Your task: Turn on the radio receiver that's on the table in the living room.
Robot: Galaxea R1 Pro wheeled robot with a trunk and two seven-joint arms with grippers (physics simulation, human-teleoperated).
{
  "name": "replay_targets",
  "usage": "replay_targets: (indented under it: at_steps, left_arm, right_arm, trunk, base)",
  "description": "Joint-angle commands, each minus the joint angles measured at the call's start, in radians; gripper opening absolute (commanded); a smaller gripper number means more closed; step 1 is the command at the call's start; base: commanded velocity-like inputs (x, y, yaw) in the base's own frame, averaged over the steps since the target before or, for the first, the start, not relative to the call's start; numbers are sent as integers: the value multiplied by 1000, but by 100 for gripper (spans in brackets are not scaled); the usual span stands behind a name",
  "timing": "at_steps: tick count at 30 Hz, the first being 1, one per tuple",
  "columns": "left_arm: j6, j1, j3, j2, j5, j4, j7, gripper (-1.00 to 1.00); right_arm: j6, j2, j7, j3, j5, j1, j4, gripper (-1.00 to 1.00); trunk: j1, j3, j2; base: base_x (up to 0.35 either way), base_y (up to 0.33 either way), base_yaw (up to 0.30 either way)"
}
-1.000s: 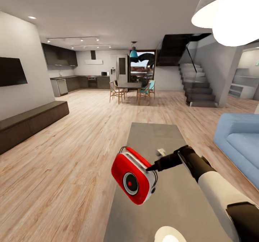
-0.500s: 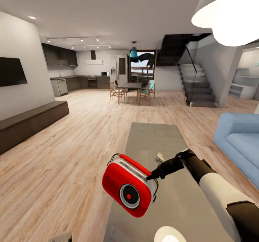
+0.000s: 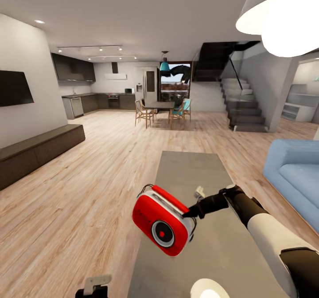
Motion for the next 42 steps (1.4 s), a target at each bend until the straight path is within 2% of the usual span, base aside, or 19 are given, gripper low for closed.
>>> replay_targets:
  at_steps: [1, 5, 7, 10, 11, 14, 15, 19, 20, 23, 31, 33, 34, 37, 39, 41, 42]
  left_arm:
    - [1, 0, -1, -1, 0, -1, 1, -100]
    - [3, 0, -11, -3, -3, -9, 0, -100]
    - [5, 0, -36, -2, -9, -19, -1, -100]
    - [58, 0, -123, -2, -21, -66, -3, -100]
    - [74, 0, -137, -2, -22, -80, -3, -100]
    - [182, 0, -209, -2, -25, -194, -3, -100]
    - [199, 0, -221, -2, -25, -212, -3, -100]
    - [283, 0, -312, -6, -26, -314, -3, -100]
    - [324, 0, -350, -16, -26, -363, -3, -100]
    - [360, 0, -366, -22, -26, -410, -3, -100]
    - [374, 0, -371, -33, -24, -446, -3, -100]
    - [375, 0, -375, -49, -25, -448, -3, -100]
    - [376, 0, -386, -60, -26, -490, -2, -100]
    - [393, 0, -387, -75, -26, -510, -1, -100]
    - [420, 0, -388, -99, -30, -512, 0, -100]
    - [445, 0, -388, -135, -62, -513, 1, -100]
    - [449, 0, -388, -144, -76, -513, 0, -100]
  right_arm:
    - [-2, 1, -20, -2, -6, 0, 0, -100]
    - [-10, 1, -52, -9, -7, 0, 1, -100]
    - [-11, 1, -56, -17, -7, 0, 1, -100]
    - [-10, 1, -59, -42, -6, 0, 1, -100]
    - [-10, 1, -60, -45, -6, 0, 1, -100]
    - [-11, 2, -61, -54, -6, 0, 5, -100]
    - [-11, 2, -62, -55, -6, 0, 7, -100]
    - [-12, 2, -83, -57, -6, 0, 14, -100]
    - [-13, 2, -96, -57, -6, 0, 15, -100]
    - [-13, 2, -102, -57, -6, 0, 16, -100]
    - [-16, 2, -150, -57, -6, 0, 17, -100]
    - [-17, 2, -158, -57, -6, 0, 17, -100]
    - [-18, 3, -161, -57, -6, 0, 21, -100]
    - [-18, 3, -161, -57, -6, 0, 22, -100]
    - [-18, 3, -161, -57, -6, 0, 22, -100]
    - [-18, 3, -161, -57, -6, 0, 22, -100]
    - [-18, 3, -161, -57, -6, 0, 22, -100]
  trunk:
    - [0, 0, 0]
    - [0, 0, 0]
    - [0, 0, 0]
    - [0, 0, 0]
    - [0, 0, 0]
    - [0, 0, 0]
    - [0, 0, 0]
    - [0, 0, 0]
    - [0, 0, 0]
    - [0, 0, 0]
    - [0, 0, 0]
    - [0, 0, 0]
    - [0, 0, 0]
    - [0, 0, 0]
    - [0, 0, 0]
    - [0, 0, 0]
    - [0, 0, 0]
  base:
    - [0, 0, 0]
    - [0, 0, 0]
    - [0, 0, 0]
    - [0, 0, 0]
    - [0, 0, 0]
    - [0, 0, 0]
    - [0, 0, 0]
    - [0, 0, 0]
    - [0, 0, 0]
    - [0, 0, 0]
    - [0, 0, 0]
    - [0, 0, 0]
    - [0, 0, 0]
    - [0, 0, 0]
    - [0, 0, 0]
    - [0, 0, 0]
    - [0, 0, 0]
